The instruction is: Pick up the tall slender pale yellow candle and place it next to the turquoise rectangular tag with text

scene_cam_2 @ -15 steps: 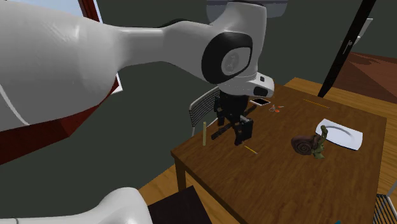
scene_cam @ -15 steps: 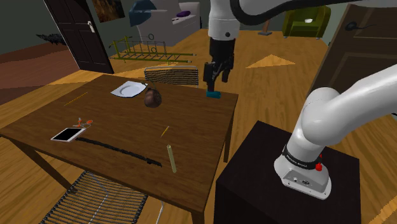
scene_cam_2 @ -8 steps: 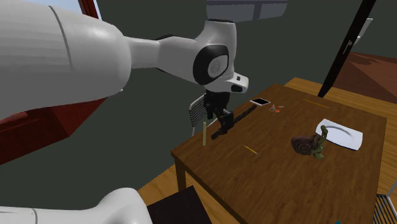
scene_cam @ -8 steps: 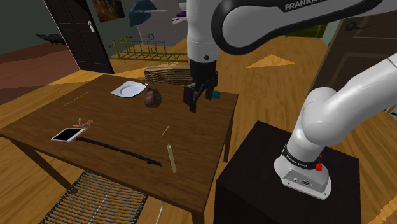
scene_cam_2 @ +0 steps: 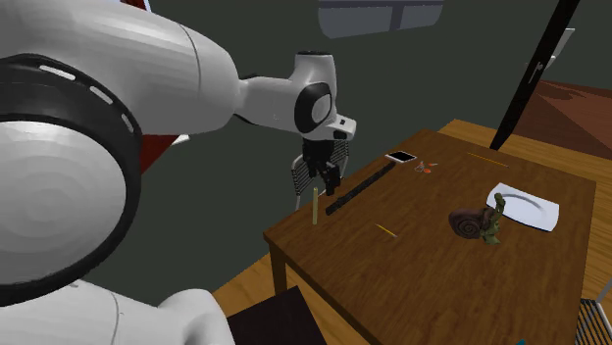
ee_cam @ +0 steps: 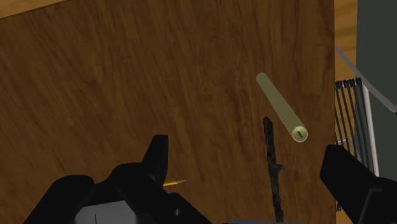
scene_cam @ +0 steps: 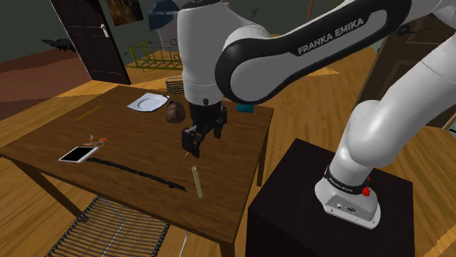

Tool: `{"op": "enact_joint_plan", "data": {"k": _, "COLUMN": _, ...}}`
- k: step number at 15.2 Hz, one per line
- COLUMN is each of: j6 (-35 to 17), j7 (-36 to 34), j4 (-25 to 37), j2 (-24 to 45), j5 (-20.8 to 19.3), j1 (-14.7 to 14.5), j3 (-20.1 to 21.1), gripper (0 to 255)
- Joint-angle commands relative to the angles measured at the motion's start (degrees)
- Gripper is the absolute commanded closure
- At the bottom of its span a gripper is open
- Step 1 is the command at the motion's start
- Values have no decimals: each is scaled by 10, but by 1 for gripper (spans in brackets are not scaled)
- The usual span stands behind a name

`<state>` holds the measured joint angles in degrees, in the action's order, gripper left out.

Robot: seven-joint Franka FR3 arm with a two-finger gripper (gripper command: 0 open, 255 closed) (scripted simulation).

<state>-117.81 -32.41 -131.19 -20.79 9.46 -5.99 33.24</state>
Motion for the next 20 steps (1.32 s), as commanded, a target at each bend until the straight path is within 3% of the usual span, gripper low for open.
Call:
{"op": "enact_joint_plan", "data": {"k": 1, "j6": -22, "j7": -35, "j4": 22, "j2": 43, "j5": -23, "j1": 7, "j3": 30, "gripper": 0}}
{"op": "enact_joint_plan", "data": {"k": 3, "j6": -40, "j7": -74, "j4": 45, "j2": 87, "j5": -53, "j1": 12, "j3": 60, "gripper": 0}}
{"op": "enact_joint_plan", "data": {"k": 11, "j6": -102, "j7": -100, "j4": 19, "j2": 130, "j5": -85, "j1": 17, "j3": 74, "gripper": 0}}
{"op": "enact_joint_plan", "data": {"k": 19, "j6": -102, "j7": -100, "j4": 19, "j2": 130, "j5": -85, "j1": 17, "j3": 74, "gripper": 0}}
{"op": "enact_joint_plan", "data": {"k": 20, "j6": -102, "j7": -100, "j4": 19, "j2": 130, "j5": -85, "j1": 17, "j3": 74, "gripper": 255}}
